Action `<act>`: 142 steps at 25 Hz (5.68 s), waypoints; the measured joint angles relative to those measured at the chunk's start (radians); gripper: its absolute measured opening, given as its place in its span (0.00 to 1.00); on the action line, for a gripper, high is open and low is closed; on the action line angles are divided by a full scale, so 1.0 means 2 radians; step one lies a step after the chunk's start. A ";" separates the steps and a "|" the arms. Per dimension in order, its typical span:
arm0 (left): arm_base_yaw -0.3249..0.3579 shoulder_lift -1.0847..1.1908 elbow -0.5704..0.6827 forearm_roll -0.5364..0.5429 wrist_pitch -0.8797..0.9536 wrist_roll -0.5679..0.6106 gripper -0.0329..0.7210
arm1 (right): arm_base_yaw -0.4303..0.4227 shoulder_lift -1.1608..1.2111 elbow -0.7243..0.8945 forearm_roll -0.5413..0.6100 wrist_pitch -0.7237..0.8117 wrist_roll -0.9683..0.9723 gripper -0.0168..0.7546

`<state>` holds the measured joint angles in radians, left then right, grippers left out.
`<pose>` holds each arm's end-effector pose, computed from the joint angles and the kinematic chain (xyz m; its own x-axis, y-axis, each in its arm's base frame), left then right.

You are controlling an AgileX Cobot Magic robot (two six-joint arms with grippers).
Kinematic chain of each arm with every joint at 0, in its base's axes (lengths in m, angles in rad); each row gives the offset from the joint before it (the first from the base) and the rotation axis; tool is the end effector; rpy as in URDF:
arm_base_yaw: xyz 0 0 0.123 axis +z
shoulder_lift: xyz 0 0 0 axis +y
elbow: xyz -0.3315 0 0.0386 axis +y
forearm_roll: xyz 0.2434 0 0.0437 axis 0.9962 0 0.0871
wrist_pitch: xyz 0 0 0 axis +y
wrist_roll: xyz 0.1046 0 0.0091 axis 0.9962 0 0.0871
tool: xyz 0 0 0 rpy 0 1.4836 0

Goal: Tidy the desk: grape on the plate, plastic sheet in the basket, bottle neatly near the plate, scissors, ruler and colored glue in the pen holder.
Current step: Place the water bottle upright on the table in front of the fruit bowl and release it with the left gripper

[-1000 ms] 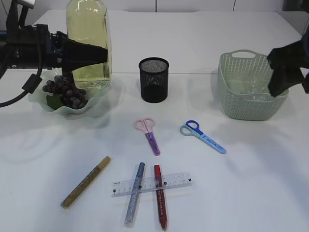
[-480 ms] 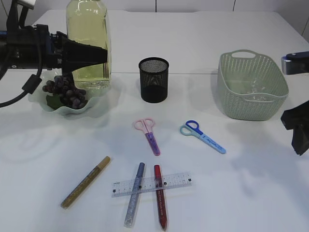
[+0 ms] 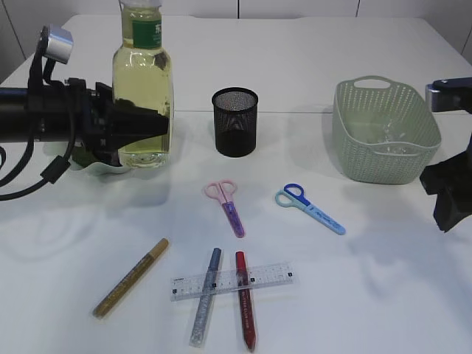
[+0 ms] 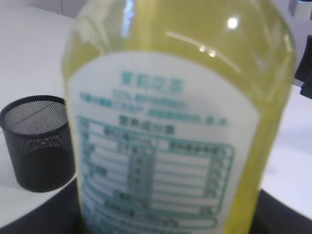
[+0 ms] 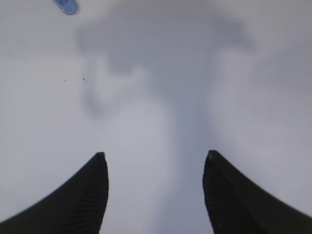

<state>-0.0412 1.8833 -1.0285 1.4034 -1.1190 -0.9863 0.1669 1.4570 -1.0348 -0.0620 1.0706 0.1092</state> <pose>0.3712 -0.1085 0.2511 -0.2374 0.1085 -0.9653 0.8934 0.4145 -0.1732 0.2553 0.0372 0.2935 -0.9819 -0.0851 -0.1690 -0.0794 0.9960 -0.0403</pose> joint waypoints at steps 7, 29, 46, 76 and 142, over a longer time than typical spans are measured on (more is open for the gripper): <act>0.000 0.015 0.006 -0.047 0.005 0.057 0.62 | 0.000 0.000 0.000 0.002 -0.002 0.000 0.64; 0.001 0.125 0.006 -0.136 0.016 0.144 0.62 | 0.000 0.000 0.000 0.005 -0.002 0.000 0.64; -0.003 0.167 0.006 -0.158 0.020 0.183 0.62 | 0.000 0.000 0.000 0.010 0.006 0.000 0.64; -0.004 0.190 0.005 -0.210 0.016 0.224 0.70 | 0.000 0.000 0.000 0.011 0.034 -0.001 0.64; 0.024 -0.042 0.002 -0.144 0.066 0.039 0.29 | 0.000 0.000 0.000 0.008 0.000 -0.012 0.64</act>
<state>0.0075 1.7986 -1.0237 1.1149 -0.9870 -0.9080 0.1669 1.4570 -1.0348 -0.0451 1.0709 0.0858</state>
